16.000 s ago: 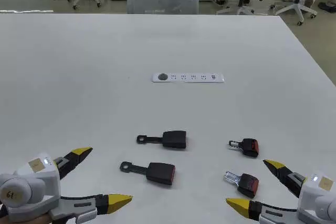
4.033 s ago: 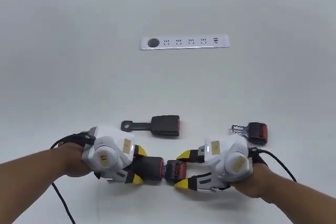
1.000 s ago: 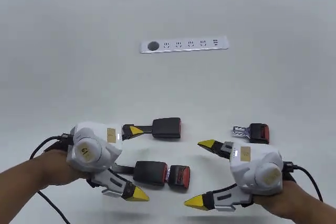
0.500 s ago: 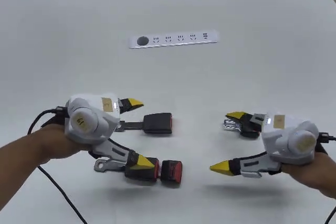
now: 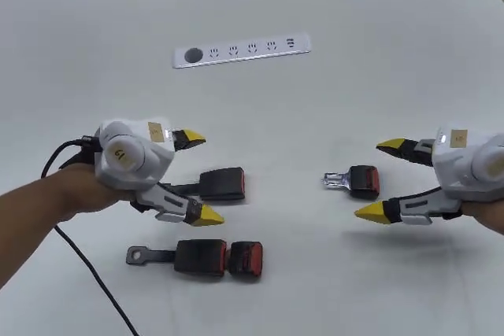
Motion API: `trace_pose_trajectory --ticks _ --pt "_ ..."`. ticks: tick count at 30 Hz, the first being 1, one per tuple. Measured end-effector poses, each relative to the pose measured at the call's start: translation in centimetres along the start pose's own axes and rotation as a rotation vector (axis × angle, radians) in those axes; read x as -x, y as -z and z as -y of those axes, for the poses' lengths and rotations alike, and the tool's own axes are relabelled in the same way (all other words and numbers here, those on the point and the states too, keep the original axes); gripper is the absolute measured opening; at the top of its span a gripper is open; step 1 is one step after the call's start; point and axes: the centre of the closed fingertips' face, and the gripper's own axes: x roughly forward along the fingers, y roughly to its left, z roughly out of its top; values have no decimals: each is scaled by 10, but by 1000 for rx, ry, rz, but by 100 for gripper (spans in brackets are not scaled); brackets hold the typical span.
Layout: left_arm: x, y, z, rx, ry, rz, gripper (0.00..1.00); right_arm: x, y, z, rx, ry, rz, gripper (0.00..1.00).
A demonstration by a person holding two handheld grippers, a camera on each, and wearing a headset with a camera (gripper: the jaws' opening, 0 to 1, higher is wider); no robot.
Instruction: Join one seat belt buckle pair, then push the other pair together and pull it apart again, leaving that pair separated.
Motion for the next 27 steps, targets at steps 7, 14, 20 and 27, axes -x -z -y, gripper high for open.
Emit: trace_pose_trajectory --ticks 7,14,20,27 --pt "-19 19 0 10 40 -54 78 -14 9 3 4 -51 -36 71" --pt "-31 35 1 3 64 -102 67 -18 13 0 40 -99 -84 63" --pt "-32 38 -7 -35 53 -100 54 -18 16 -4 78 -137 -116 58" --pt "-33 36 -8 -46 68 -87 45 -16 17 -1 116 -150 -125 46"
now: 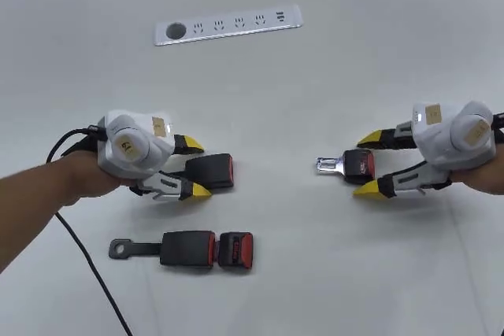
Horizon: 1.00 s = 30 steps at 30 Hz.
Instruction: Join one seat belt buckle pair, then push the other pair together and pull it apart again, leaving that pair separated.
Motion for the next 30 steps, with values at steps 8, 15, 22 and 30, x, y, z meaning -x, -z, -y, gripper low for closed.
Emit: trace_pose_trajectory --ticks 8,15,22,30 --pt "-2 1 6 -48 34 -2 35 1 1 4 27 -28 3 37" --pt "-4 1 7 -96 72 -4 35 2 1 6 37 -47 34 36" --pt "-5 -1 5 -98 80 -11 35 2 1 7 39 -64 84 36" --pt "-5 -2 4 -100 82 -23 35 -2 -3 5 31 -63 114 36"
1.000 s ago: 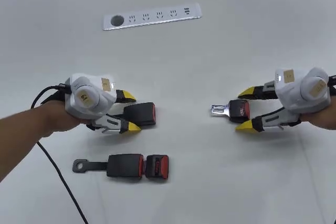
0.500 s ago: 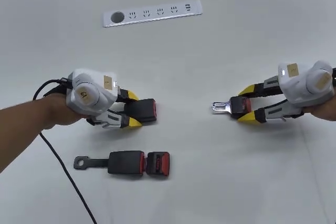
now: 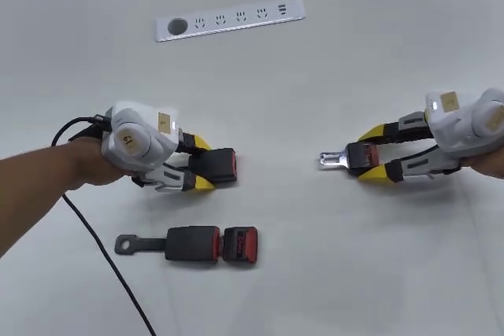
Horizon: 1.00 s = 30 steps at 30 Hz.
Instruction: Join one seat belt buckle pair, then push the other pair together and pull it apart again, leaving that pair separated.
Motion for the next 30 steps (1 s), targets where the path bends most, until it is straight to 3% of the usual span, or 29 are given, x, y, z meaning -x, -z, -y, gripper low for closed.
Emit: trace_pose_trajectory --ticks 8,30 --pt "0 -1 0 -3 1 -13 35 -11 -9 -1 -3 -6 48 36" --pt "1 1 1 -1 1 -31 35 -45 -35 -13 -12 -22 119 36"
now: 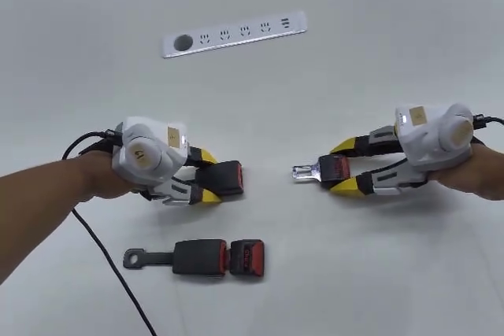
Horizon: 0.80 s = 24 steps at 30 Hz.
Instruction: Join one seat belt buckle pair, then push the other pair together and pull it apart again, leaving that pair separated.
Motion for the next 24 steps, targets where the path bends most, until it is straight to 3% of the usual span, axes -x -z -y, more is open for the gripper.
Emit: trace_pose_trajectory --ticks 16,24 --pt "1 -1 2 5 -2 4 35 -19 -15 -6 -7 -16 39 36" --pt "0 0 2 6 -2 3 35 -28 -22 -4 -11 -24 35 36"
